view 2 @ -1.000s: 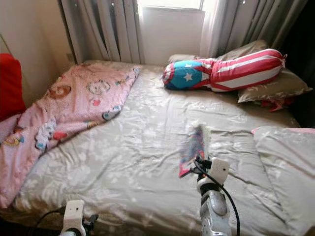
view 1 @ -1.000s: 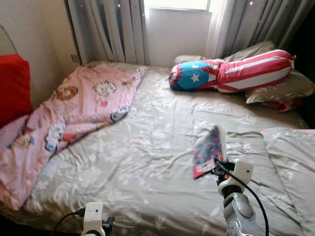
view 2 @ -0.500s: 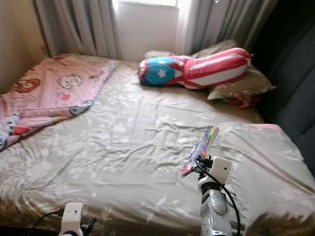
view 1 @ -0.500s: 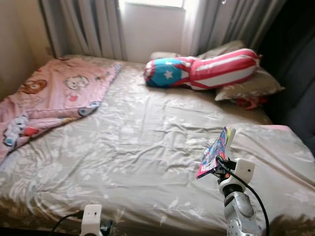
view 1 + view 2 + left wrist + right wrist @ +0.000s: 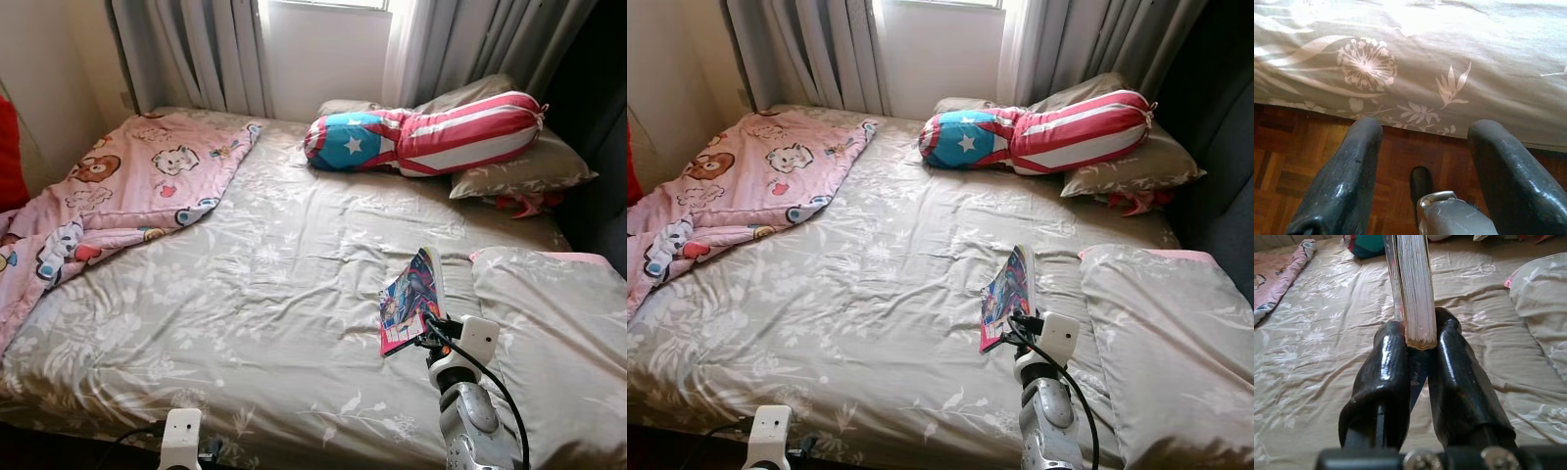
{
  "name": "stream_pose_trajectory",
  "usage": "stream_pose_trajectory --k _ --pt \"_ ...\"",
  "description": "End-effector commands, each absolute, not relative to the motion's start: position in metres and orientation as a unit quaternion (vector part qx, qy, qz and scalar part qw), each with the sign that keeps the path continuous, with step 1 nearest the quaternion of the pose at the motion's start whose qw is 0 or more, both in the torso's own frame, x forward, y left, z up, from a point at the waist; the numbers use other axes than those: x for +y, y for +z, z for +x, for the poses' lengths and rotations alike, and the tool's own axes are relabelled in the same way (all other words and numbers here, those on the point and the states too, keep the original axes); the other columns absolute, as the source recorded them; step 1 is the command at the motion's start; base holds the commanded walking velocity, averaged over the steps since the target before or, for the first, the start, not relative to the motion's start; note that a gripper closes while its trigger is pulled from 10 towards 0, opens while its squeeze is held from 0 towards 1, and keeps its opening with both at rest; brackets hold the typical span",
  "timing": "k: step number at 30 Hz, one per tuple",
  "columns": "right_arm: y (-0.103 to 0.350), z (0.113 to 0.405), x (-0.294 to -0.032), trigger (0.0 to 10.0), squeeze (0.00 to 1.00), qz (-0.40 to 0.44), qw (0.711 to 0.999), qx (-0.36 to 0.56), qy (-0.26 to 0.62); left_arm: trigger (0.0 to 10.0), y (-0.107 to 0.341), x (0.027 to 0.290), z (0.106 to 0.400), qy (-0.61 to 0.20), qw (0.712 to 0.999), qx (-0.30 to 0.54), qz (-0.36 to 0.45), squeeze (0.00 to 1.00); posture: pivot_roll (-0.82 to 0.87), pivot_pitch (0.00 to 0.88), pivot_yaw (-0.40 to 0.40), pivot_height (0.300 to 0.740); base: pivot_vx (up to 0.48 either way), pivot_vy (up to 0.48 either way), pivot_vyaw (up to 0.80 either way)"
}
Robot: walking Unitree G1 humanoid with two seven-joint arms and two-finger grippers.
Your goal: Clean up the room
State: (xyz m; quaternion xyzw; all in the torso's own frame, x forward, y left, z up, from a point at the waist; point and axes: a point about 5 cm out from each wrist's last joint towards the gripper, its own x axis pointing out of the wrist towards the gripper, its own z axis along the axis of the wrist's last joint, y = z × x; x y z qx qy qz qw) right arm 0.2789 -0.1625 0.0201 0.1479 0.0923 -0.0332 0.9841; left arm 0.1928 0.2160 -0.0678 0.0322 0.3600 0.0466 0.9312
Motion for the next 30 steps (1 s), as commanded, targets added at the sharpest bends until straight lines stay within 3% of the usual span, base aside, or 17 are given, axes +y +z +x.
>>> stream_pose_trajectory --k 1,5,30 --pt "0.0278 0.2851 -0.1669 10.0 0.0 0.146 0.986 0.077 -0.038 10.0 -0.0702 0.2122 0.1904 0.04 0.929 0.368 0.033 0.0 0.01 0.0 -0.077 0.74 0.0 0.0 -0.41" --pt "0.0274 0.2852 -0.1661 10.0 0.0 0.146 0.986 0.079 -0.036 10.0 -0.0702 0.2124 0.1903 0.042 0.928 0.368 0.031 0.0 0.01 0.0 -0.077 0.74 0.0 0.0 -0.74" --pt "0.0277 0.2845 -0.1644 10.0 0.0 0.145 0.986 0.073 -0.036 10.0 -0.0709 0.2139 0.1885 0.042 0.927 0.37 0.031 0.0 0.01 0.0 -0.073 0.74 0.0 0.0 0.0"
